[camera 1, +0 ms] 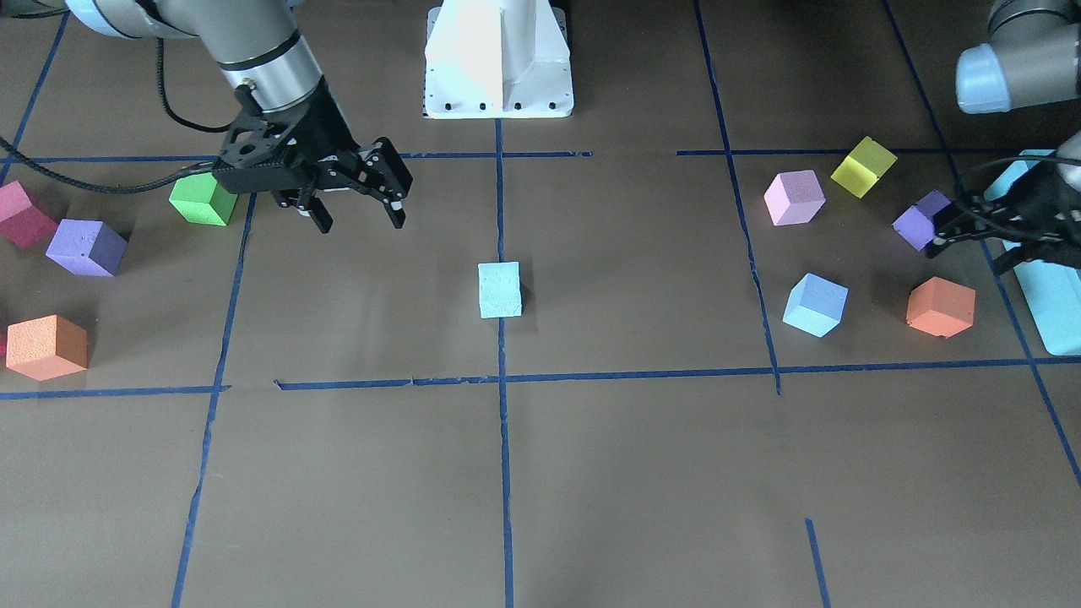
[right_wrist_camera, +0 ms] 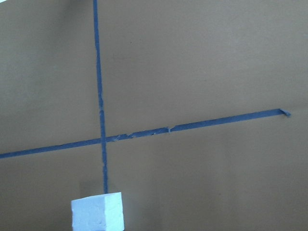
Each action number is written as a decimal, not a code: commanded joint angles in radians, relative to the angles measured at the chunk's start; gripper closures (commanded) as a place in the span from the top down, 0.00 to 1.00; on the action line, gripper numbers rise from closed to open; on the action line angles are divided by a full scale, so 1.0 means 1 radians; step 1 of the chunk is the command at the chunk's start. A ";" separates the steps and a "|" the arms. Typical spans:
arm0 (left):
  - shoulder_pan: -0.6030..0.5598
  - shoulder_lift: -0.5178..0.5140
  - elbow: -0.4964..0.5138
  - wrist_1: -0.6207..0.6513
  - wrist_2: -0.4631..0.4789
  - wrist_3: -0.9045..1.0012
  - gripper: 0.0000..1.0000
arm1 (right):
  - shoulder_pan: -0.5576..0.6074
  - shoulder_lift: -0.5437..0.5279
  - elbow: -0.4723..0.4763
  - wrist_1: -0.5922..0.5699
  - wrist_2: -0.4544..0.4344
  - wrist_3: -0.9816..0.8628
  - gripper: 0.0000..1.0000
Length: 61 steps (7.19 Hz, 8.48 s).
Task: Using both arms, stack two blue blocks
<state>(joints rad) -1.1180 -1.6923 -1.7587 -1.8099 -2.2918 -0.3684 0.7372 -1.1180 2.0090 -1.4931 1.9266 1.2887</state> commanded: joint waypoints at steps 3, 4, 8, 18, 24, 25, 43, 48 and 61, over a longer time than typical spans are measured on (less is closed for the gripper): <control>0.159 -0.064 0.014 0.030 0.109 0.139 0.99 | 0.116 -0.132 0.017 0.001 0.095 -0.192 1.00; 0.161 -0.067 0.031 0.031 0.135 0.147 0.99 | 0.134 -0.166 0.025 0.001 0.098 -0.251 1.00; 0.199 -0.093 0.091 0.027 0.235 0.143 0.99 | 0.143 -0.194 0.025 0.001 0.097 -0.290 1.00; 0.253 -0.138 0.152 0.014 0.226 0.011 1.00 | 0.139 -0.200 0.014 0.001 0.095 -0.290 1.00; 0.270 -0.176 0.159 -0.006 0.222 -0.178 0.17 | 0.139 -0.207 0.010 0.001 0.091 -0.290 1.00; 0.270 -0.217 0.095 0.032 0.221 -0.264 0.15 | 0.139 -0.207 0.010 0.001 0.091 -0.290 1.00; 0.586 -0.874 0.393 0.313 0.391 -0.845 0.14 | 0.123 -0.227 -0.016 0.002 0.081 -0.289 1.00; 0.586 -0.879 0.401 0.307 0.393 -0.840 0.14 | 0.111 -0.226 -0.021 0.004 0.080 -0.286 1.00; 0.567 -0.860 0.247 0.413 0.394 -0.755 1.00 | 0.102 -0.226 -0.018 0.004 0.075 -0.281 1.00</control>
<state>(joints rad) -0.5391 -2.5616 -1.4075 -1.4819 -1.8975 -1.1254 0.8391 -1.3437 1.9900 -1.4895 2.0018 1.0114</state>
